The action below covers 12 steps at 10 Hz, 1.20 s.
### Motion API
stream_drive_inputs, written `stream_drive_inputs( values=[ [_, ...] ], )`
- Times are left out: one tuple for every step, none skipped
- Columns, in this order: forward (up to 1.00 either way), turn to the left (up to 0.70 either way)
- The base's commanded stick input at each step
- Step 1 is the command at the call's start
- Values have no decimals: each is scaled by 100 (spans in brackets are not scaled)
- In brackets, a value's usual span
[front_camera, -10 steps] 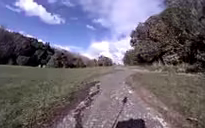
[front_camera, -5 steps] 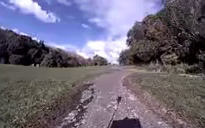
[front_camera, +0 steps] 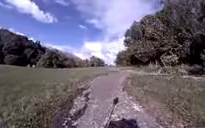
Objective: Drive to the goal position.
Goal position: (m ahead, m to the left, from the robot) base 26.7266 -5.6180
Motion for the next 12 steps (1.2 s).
stream_drive_inputs(
  values=[
    [70,1],
    [70,1],
    [70,1],
    [70,1],
    [70,1],
    [70,1],
    [70,1],
    [70,1],
    [70,1],
    [70,1],
    [70,1],
    [70,1]
  ],
)
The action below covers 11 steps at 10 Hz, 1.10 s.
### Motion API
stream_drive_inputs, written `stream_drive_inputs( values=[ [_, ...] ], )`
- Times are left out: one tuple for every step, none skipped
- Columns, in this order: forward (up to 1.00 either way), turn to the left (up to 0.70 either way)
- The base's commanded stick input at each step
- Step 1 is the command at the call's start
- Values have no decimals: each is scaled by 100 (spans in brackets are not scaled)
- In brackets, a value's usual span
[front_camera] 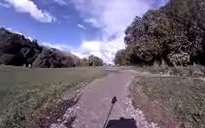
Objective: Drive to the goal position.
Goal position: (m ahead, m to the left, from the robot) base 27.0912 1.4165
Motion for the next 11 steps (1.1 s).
stream_drive_inputs(
  values=[
    [70,1],
    [70,1],
    [70,1],
    [70,1],
    [70,1],
    [70,1],
    [70,1],
    [70,1],
    [70,1],
    [70,1],
    [70,1]
  ],
)
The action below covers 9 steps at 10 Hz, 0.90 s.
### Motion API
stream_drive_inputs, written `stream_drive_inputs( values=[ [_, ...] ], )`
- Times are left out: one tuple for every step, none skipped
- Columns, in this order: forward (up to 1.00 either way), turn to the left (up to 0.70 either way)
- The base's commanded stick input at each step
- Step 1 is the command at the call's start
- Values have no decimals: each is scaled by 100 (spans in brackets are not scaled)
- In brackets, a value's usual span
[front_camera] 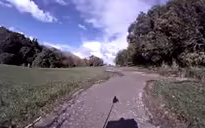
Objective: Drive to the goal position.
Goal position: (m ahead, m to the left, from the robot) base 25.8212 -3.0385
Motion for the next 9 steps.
stream_drive_inputs(
  values=[
    [70,1],
    [70,1],
    [70,1],
    [70,1],
    [70,1],
    [70,1],
    [70,1],
    [70,1],
    [70,-2]
  ],
)
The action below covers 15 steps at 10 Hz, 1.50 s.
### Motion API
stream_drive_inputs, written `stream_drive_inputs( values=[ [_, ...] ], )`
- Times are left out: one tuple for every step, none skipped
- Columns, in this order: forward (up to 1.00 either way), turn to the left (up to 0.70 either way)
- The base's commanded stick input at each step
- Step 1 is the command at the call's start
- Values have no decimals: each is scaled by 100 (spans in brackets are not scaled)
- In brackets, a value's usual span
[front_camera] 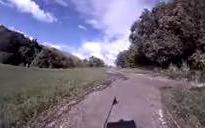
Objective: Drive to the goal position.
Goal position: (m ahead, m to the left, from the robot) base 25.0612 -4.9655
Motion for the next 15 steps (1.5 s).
stream_drive_inputs(
  values=[
    [70,-28],
    [70,-8],
    [70,1],
    [70,1],
    [70,1],
    [70,1],
    [70,1],
    [70,1],
    [70,1],
    [70,1],
    [70,1],
    [70,1],
    [70,1],
    [65,-20],
    [57,-55]
  ],
)
